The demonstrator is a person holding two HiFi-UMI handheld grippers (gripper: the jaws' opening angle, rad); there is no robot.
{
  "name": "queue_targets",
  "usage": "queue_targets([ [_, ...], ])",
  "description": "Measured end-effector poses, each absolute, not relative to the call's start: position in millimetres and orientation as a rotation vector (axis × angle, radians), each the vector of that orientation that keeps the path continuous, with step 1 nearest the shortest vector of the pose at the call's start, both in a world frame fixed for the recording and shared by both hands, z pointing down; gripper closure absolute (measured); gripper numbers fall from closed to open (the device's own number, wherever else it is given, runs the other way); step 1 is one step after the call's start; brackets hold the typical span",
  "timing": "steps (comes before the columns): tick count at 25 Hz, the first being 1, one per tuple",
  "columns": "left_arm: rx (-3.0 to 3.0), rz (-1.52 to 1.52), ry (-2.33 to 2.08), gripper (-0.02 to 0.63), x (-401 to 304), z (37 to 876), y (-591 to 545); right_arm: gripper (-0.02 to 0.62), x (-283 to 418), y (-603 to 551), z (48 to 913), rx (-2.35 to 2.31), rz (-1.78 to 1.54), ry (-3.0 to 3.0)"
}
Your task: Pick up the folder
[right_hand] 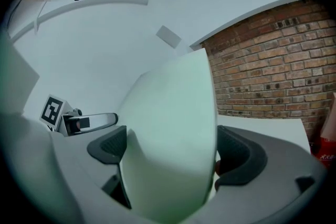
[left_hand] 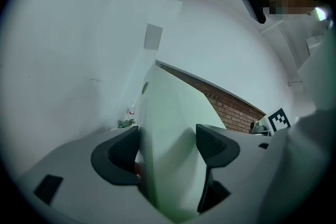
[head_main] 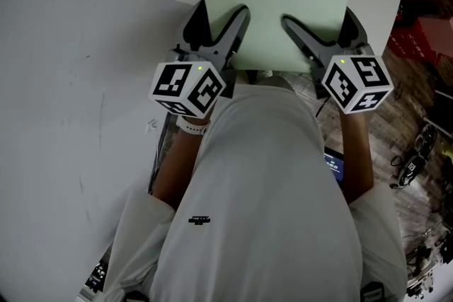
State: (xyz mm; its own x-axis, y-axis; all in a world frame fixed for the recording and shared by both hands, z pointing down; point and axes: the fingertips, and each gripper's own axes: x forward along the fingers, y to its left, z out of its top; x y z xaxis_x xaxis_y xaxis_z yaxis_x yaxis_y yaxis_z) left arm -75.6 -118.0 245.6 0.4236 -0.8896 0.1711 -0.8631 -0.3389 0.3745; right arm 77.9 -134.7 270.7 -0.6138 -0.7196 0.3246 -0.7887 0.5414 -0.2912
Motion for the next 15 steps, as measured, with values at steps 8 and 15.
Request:
queue_targets([
  [8,2.326,-0.142,-1.507,0.255,-71.3,220.3,-100.1,0.058,82.9,-117.8,245.2,1.302,0.547,-2.652],
  [15,2.355,-0.16,-1.518,0.255,-64.7,206.8,-97.8,0.058,89.7,-116.7,233.3,1.302,0.519,-2.689],
])
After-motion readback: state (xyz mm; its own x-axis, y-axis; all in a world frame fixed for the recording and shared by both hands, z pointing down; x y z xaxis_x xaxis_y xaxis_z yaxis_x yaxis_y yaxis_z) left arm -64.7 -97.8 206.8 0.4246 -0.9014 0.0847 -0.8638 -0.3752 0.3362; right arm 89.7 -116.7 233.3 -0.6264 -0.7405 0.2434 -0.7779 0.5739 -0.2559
